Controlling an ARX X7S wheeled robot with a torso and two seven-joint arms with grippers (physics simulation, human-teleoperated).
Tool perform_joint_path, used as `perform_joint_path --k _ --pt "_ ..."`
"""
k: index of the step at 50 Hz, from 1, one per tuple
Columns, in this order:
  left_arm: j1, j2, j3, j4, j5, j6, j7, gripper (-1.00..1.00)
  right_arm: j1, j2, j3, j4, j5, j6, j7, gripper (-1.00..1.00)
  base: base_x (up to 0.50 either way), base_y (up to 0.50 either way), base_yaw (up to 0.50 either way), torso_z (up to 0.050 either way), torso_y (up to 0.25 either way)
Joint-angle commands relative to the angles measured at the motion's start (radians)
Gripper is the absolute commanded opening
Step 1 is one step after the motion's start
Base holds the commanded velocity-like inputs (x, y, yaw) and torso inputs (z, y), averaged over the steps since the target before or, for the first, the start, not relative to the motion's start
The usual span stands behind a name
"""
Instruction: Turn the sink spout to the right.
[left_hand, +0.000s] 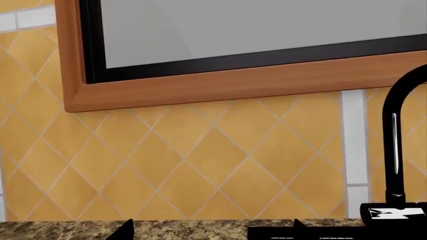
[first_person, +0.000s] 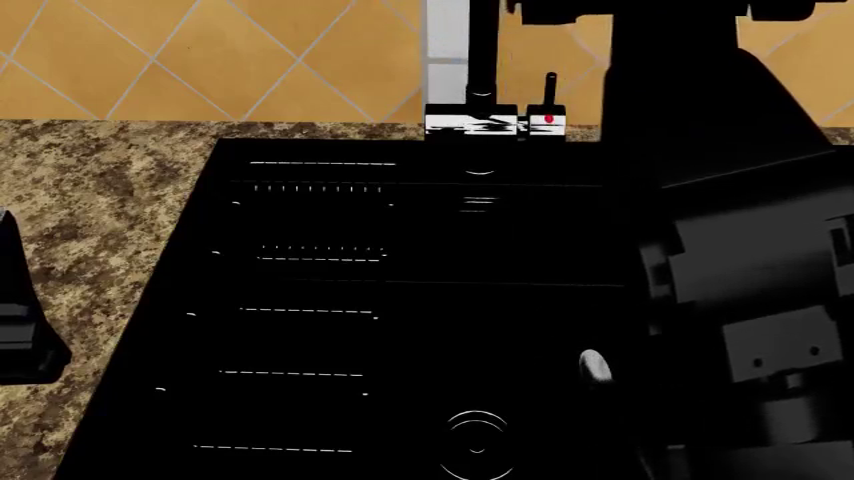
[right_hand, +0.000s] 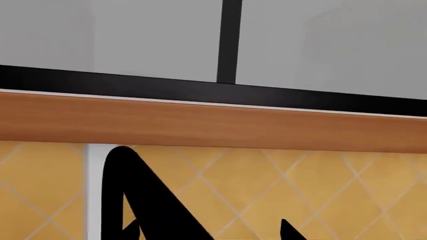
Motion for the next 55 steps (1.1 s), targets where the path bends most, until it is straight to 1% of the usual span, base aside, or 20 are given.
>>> perform_joint_path --k 1,29,46,55 --pt "0.002 -0.002 0.001 -0.002 -0.002 0.004 -0.001 1.0 0.006 0.01 0.002 0.023 -0.01 -0.015 0.004 1.0 0.0 0.0 0.0 0.0 0.0" --pt "0.001 -0.007 0.006 -0.003 -0.005 0.007 -0.009 1.0 0.029 0.033 0.005 0.082 -0.026 -0.036 0.014 1.0 0.0 0.0 0.0 0.0 0.0" --pt "0.002 -0.009 0.006 -0.003 -0.006 0.012 -0.016 1.0 0.007 0.052 0.012 0.089 -0.034 -0.059 0.03 1.0 0.0 0.0 0.0 0.0 0.0" --pt "0.0 -0.01 0.007 -0.004 -0.008 0.009 -0.018 1.0 0.044 0.053 0.001 0.125 -0.045 -0.069 0.018 1.0 0.0 0.0 0.0 0.0 0.0"
